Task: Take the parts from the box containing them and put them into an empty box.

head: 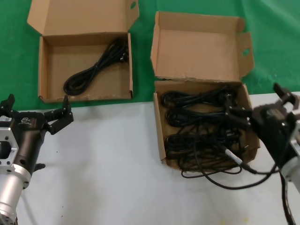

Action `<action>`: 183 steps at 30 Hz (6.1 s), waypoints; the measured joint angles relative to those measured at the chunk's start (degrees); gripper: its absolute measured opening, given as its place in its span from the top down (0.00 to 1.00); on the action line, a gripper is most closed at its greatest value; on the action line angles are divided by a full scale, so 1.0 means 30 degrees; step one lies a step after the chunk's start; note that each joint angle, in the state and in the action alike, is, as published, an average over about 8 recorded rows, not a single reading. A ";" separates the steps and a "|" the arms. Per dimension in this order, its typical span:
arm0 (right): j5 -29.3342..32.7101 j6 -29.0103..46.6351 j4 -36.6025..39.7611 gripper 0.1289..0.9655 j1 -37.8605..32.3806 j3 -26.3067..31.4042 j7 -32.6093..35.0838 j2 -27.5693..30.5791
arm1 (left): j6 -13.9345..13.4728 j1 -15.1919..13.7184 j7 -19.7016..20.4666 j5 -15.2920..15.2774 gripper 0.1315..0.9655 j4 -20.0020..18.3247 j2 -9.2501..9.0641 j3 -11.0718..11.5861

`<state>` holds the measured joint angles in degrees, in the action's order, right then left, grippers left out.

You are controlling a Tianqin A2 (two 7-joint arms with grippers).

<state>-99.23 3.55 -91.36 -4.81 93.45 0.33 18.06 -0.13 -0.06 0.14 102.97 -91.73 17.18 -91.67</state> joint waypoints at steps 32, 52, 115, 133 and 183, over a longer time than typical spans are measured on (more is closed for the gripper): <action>-0.0867 -0.0789 -0.0069 0.00 0.1066 -0.0394 -0.0074 -0.0193 | 0.0029 0.0013 -0.0032 0.0035 0.00 0.0012 0.0001 -0.0001; -0.0867 -0.0789 -0.0069 0.00 0.1066 -0.0394 -0.0074 -0.0193 | 0.0029 0.0013 -0.0031 0.0035 0.00 0.0012 0.0001 -0.0001; -0.0867 -0.0789 -0.0069 0.00 0.1066 -0.0394 -0.0073 -0.0193 | 0.0029 0.0013 -0.0031 0.0035 0.00 0.0012 0.0001 -0.0001; -0.0867 -0.0789 -0.0069 0.00 0.1066 -0.0394 -0.0073 -0.0193 | 0.0029 0.0013 -0.0031 0.0035 0.00 0.0012 0.0001 -0.0001; -0.0867 -0.0789 -0.0069 0.00 0.1066 -0.0394 -0.0073 -0.0193 | 0.0029 0.0013 -0.0031 0.0035 0.00 0.0012 0.0001 -0.0001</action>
<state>-101.83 1.18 -91.57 -1.61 92.26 0.11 17.48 -0.04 -0.02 0.05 103.08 -91.69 17.19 -91.67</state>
